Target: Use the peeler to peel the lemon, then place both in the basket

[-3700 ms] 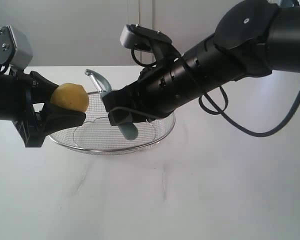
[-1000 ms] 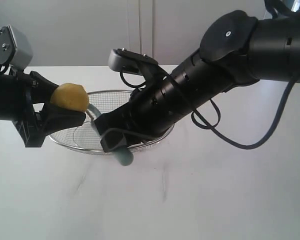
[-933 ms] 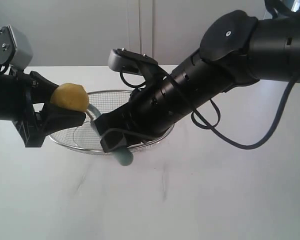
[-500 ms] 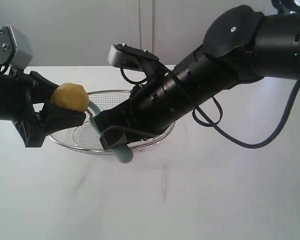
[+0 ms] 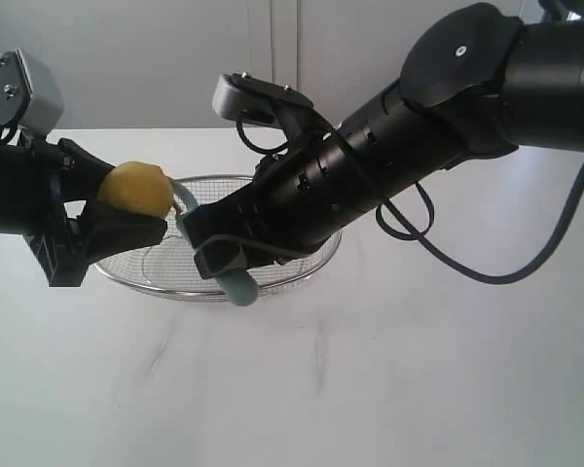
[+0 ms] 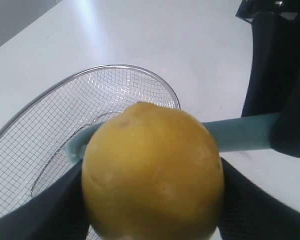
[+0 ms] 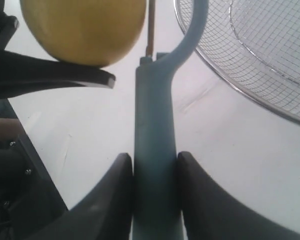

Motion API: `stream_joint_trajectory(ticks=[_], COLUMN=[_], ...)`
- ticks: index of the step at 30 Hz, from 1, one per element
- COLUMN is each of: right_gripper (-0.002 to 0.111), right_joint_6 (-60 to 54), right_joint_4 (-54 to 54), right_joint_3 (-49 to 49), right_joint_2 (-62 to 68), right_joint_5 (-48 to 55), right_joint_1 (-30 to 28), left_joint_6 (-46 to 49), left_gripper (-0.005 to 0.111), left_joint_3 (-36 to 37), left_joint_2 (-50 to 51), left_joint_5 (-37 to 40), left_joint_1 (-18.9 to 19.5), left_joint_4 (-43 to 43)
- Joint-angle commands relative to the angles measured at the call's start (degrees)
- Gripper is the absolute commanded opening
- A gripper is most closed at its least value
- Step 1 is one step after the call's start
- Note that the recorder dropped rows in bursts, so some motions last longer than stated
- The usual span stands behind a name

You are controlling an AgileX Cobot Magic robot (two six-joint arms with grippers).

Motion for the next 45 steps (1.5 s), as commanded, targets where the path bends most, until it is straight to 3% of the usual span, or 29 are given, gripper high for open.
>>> stream_joint_trajectory(ticks=[1, 25, 32, 45], right_gripper=[0.000, 0.000, 0.000, 0.000], right_joint_6=[0.3, 6.8, 16.1, 15.6], right_joint_4=[0.3, -6.9, -17.8, -14.6], right_joint_3=[-0.1, -0.1, -0.1, -0.1], right_joint_2=[-0.8, -5.4, -5.4, -2.0], right_joint_5=[-0.6, -4.3, -5.5, -3.7], right_joint_1=[-0.2, -0.2, -0.2, -0.1], left_joint_6=[-0.3, -0.3, -0.3, -0.3], left_gripper=[0.000, 0.000, 0.000, 0.000], left_joint_3=[0.3, 0.3, 0.3, 0.3], left_joint_2=[-0.2, -0.2, -0.2, -0.2], left_joint_5=[1.3, 1.3, 1.3, 1.3], left_joint_1=[0.1, 0.1, 0.1, 0.1], left_joint_4=[-1.4, -1.4, -1.4, -1.4])
